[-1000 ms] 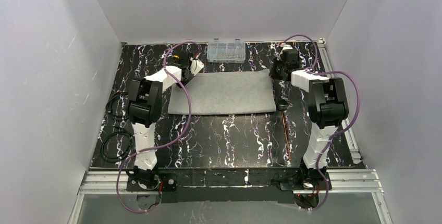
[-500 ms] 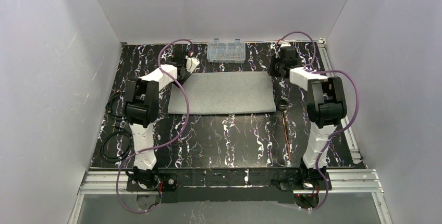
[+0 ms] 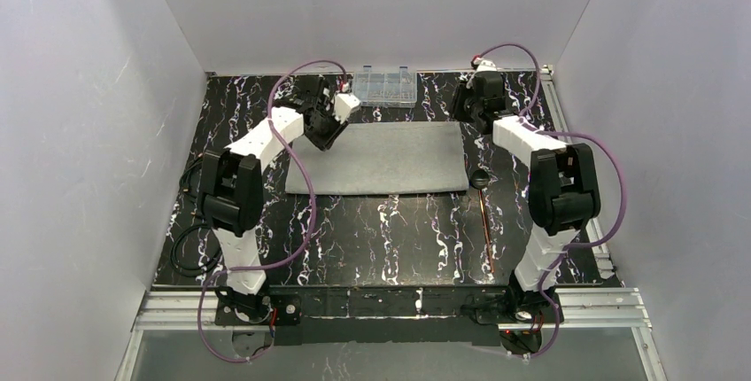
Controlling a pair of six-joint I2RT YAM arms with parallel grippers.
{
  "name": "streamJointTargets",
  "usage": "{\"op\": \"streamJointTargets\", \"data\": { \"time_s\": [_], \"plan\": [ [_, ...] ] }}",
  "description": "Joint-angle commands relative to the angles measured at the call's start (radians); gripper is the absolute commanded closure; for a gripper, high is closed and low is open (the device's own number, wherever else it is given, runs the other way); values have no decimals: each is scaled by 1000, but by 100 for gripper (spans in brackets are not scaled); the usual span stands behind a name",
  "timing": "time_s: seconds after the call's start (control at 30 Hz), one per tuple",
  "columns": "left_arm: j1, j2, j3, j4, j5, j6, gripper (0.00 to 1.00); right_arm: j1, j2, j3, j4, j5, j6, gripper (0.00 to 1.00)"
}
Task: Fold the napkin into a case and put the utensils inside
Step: Fold and flatten the napkin at the center of the board, then smooth out the rectangle-folded napkin at the center of the board.
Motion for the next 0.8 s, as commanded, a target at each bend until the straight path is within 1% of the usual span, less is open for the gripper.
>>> {"op": "streamJointTargets", "data": {
  "time_s": [0.0,0.1,0.17,0.2,0.33,0.4,0.47,0.57,0.63,0.7,0.77],
  "plan": [
    [1,-16,-90,-62,99,40,72,35,-17,-67,140,-193,129,66],
    [-25,-55,-152,-41,116,46,72,42,21,-124,262,-290,226,74],
    [-51,-76,-191,-43,110,68,72,42,50,-142,293,-322,267,79],
    [-68,-88,-213,-43,103,80,72,42,67,-144,300,-330,280,79],
    [-81,-98,-265,-53,64,111,72,41,141,-95,240,-350,287,79],
    [-80,-82,-280,-49,41,116,72,40,177,-56,189,-349,280,76],
    [-80,-85,-291,-29,29,114,73,42,172,-33,153,-331,271,73],
    [-79,-116,-255,-15,18,90,73,63,96,-40,134,-284,240,70],
    [-72,-140,-192,-30,23,63,71,80,51,-31,97,-294,240,69],
    [-67,-161,-119,-78,55,27,70,102,11,-45,81,-344,267,69],
    [-57,-182,-69,-142,135,-20,69,131,-20,-85,114,-420,310,71]
  ]
}}
